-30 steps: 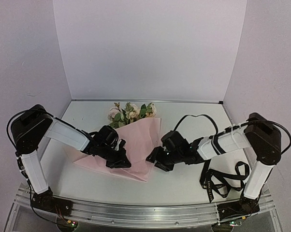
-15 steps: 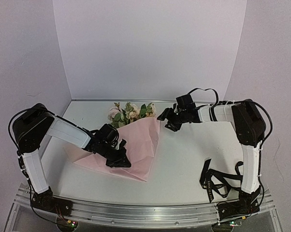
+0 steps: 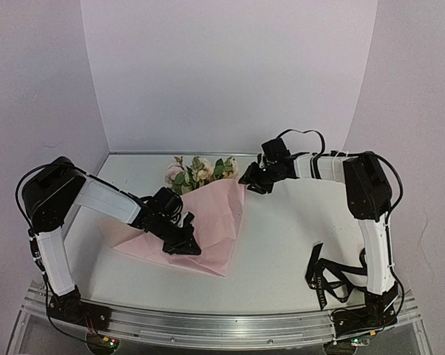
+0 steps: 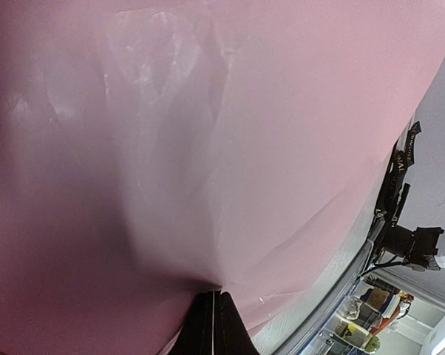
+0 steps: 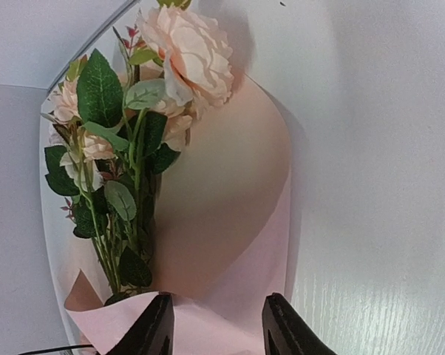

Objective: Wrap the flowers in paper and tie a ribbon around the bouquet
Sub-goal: Press the fold line of the 2/3-folded wrapping paper.

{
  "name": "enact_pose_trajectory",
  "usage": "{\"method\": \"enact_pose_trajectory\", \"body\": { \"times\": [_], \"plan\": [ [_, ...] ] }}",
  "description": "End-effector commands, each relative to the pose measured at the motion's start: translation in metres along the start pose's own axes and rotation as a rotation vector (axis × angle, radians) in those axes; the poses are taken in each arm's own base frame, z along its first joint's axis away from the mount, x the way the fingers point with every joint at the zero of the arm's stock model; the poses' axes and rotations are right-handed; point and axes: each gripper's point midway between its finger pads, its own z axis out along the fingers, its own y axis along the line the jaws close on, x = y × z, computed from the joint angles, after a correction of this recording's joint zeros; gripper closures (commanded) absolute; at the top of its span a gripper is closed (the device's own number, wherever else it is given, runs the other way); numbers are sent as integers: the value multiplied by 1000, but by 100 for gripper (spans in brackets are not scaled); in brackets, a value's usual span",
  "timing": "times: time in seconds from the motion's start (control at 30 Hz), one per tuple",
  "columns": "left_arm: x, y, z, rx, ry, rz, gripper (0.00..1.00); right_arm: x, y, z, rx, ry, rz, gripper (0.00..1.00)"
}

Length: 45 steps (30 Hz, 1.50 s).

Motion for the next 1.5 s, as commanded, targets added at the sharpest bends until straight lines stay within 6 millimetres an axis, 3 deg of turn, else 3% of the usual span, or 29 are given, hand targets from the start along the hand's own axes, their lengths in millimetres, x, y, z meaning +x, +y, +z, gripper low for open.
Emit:
{"method": "enact_pose_trajectory", "body": {
  "times": [0.0, 0.2, 0.43, 0.57, 0.63, 0.77, 0.83, 1.0, 1.23, 1.33, 1.47],
  "plan": [
    [2, 38, 6, -131, 10, -49, 97, -4, -7, 13, 22, 1, -23, 58],
    [1, 39, 5, -136, 9, -50, 97, -10, -7, 14, 32, -19, -36, 65],
    [2, 42, 5, -144, 13, -55, 97, -12, -21, 19, 118, -15, -31, 91],
    [4, 45, 3, -151, 14, -64, 97, -12, -33, 16, 165, -13, 2, 99],
    [4, 45, 3, -149, 16, -65, 97, -14, -26, 4, 151, -23, 5, 93],
    [6, 46, 4, -150, 18, -65, 97, -15, 8, -31, 79, -43, -68, 55],
    [5, 47, 4, -152, 19, -67, 97, -11, 23, -47, 58, -52, -118, 44],
    [4, 46, 7, -146, 22, -68, 97, 15, 65, -71, -44, -12, -176, 39],
    [4, 46, 7, -146, 21, -70, 97, 101, 101, -46, -166, 179, -151, 43],
    [4, 46, 7, -146, 20, -72, 97, 125, 104, -31, -190, 227, -105, 44],
    [3, 46, 7, -148, 19, -72, 97, 129, 86, -14, -152, 233, -65, 43]
  ]
}}
